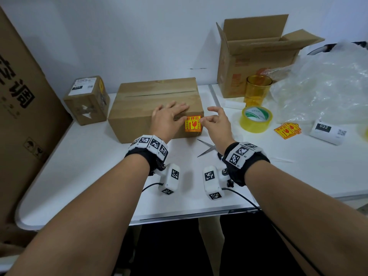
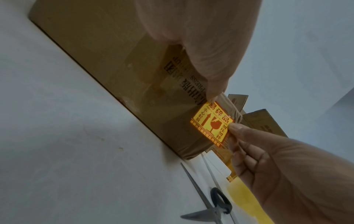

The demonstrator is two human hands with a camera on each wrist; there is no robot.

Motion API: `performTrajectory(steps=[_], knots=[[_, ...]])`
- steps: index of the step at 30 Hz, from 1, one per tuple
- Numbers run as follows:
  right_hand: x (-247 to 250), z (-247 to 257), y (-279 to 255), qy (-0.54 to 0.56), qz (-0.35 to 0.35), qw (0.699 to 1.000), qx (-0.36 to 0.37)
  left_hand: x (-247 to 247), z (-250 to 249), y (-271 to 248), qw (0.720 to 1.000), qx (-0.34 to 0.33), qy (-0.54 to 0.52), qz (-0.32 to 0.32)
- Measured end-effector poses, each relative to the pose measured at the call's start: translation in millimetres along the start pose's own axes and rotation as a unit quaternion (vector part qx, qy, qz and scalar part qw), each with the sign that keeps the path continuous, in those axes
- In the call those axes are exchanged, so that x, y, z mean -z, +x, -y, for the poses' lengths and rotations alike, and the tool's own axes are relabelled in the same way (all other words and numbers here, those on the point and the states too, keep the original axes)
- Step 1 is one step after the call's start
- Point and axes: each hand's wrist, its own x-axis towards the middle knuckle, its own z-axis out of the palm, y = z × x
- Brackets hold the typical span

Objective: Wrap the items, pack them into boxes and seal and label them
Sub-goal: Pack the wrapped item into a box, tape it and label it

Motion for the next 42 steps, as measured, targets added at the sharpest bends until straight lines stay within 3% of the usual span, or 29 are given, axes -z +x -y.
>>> performTrajectory(steps=[21, 26, 30, 42], knots=[[15, -2, 12, -0.146, -0.03, 0.987, 0.063, -1, -1, 1, 1.0, 0.011, -0.005, 0.001], [3, 1, 21, -0.216, 0.034, 0.966, 0.139, -2, -1, 0, 1.0, 0.008, -0.019, -0.002], [-7, 8, 29, -0.258, 0.071, 0.953, 0.142, -1, 0, 0, 1.0, 0.004, -0.012, -0.005], [22, 17, 45, -0.228, 0.163, 0.952, 0.126, -1, 1, -1, 1.0, 0.002, -0.019, -0.004]])
